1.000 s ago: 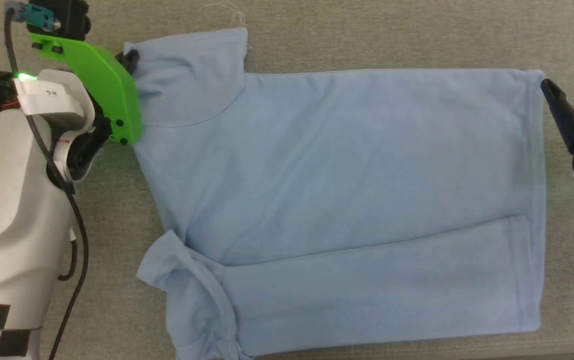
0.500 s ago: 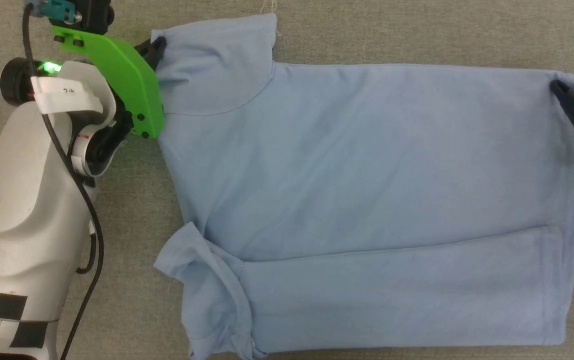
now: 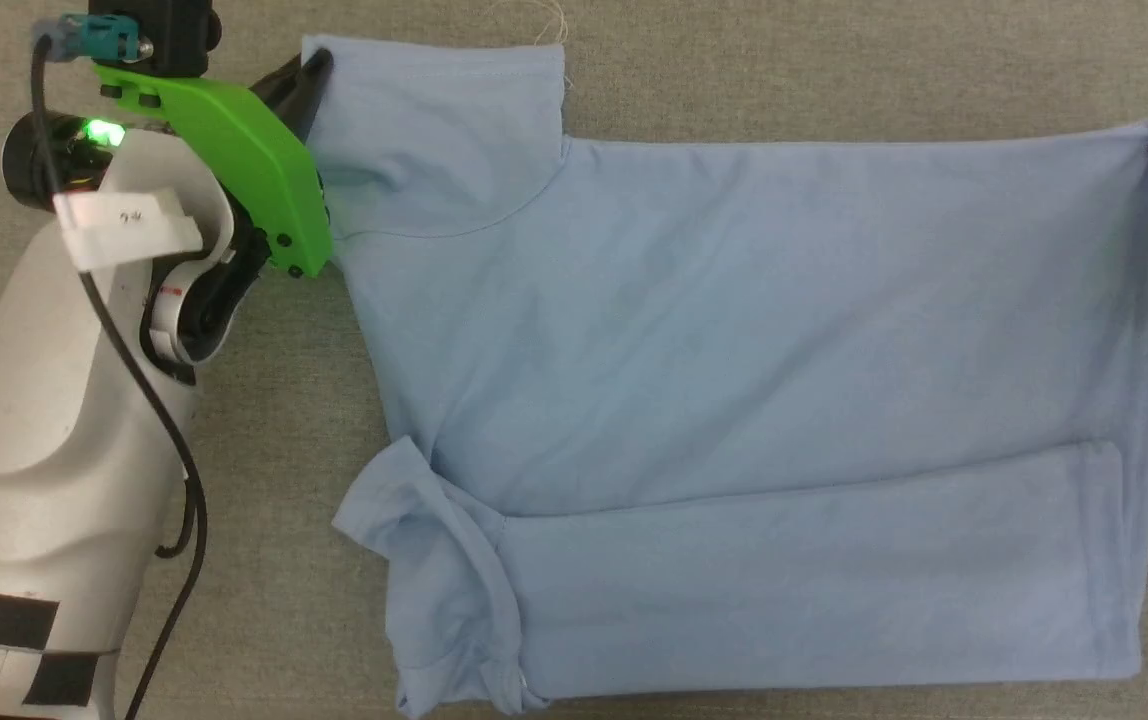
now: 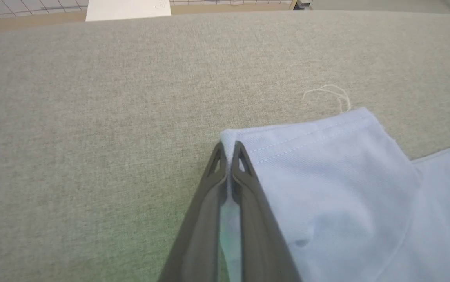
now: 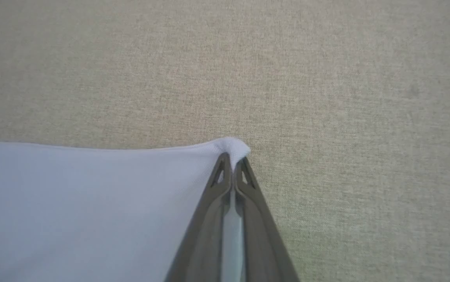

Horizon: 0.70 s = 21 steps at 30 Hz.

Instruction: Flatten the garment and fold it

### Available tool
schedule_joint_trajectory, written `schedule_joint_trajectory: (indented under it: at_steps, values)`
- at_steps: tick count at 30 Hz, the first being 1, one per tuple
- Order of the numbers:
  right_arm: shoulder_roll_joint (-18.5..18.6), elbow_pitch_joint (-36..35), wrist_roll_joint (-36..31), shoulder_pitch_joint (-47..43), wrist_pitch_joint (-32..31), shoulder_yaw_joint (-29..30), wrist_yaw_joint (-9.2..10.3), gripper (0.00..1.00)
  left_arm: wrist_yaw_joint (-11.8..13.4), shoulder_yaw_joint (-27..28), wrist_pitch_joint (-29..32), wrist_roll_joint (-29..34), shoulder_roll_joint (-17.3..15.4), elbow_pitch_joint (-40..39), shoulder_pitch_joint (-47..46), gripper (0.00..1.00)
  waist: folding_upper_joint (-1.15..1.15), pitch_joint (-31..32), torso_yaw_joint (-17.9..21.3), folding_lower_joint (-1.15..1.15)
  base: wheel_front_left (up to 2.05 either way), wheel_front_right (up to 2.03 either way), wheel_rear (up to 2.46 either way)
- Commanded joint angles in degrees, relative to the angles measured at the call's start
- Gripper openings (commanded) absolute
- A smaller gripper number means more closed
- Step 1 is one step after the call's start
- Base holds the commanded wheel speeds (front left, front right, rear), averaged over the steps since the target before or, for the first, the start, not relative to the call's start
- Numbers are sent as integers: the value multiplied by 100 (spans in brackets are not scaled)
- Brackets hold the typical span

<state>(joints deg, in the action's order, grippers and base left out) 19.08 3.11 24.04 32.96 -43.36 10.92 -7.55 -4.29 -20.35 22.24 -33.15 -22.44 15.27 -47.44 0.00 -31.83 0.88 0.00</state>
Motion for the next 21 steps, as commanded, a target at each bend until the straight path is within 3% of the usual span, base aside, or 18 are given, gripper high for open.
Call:
schedule_joint_trajectory:
  at_steps: [1, 9, 21]
  values:
    - [17, -41, -42, -6, 137, -6, 6, 0, -43, 19, -154, 48, -38, -57, 88, 0, 0, 151, -22, 0, 0, 0, 0]
    - [-30, -258, 123, -523, 604, 7, 6, 0, -177, 95, -983, -76, -181, -692, 714, 0, 0, 667, -70, 0, 0, 0, 0]
    - [-268, -575, 444, -1647, 839, 486, 6, 0, -44, 270, -1313, -443, -397, -1890, 2202, 0, 0, 1219, -202, 0, 0, 0, 0]
